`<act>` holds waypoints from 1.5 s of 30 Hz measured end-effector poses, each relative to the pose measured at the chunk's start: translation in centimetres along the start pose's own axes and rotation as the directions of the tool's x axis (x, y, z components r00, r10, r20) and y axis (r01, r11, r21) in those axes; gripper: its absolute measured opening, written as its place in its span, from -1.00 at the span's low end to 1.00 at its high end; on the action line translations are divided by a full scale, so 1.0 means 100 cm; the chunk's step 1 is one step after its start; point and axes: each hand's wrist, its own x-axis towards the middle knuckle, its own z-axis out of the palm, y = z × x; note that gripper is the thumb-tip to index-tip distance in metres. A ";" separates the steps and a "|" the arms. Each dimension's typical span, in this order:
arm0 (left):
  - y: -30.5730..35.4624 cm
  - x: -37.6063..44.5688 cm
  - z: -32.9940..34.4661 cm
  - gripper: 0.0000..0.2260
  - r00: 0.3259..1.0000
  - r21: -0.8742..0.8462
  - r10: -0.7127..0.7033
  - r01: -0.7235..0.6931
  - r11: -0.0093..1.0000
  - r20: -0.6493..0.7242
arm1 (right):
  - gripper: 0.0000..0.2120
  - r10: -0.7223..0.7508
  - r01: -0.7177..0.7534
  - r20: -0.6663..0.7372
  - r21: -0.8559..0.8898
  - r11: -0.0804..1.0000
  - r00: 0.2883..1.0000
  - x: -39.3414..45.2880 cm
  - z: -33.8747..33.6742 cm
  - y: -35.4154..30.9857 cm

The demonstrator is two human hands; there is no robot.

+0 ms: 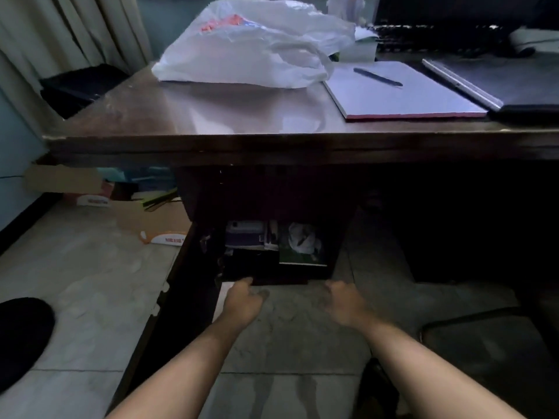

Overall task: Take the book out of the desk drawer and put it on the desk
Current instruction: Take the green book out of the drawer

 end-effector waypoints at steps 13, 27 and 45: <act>0.032 0.175 0.089 -0.55 0.983 -0.242 -0.134 0.162 0.957 0.125 | -0.50 0.011 0.013 0.211 -0.111 0.994 0.977 0.088 0.004 0.018; 0.032 0.220 0.129 -0.80 0.960 -0.441 -0.281 0.258 0.859 0.015 | -0.36 0.012 0.011 0.215 -0.107 0.994 0.977 0.110 0.011 0.035; -0.010 0.047 0.055 -0.74 0.944 -0.793 -0.321 0.253 0.554 0.077 | -0.42 0.219 -0.221 0.062 0.020 0.975 0.974 0.028 0.009 0.015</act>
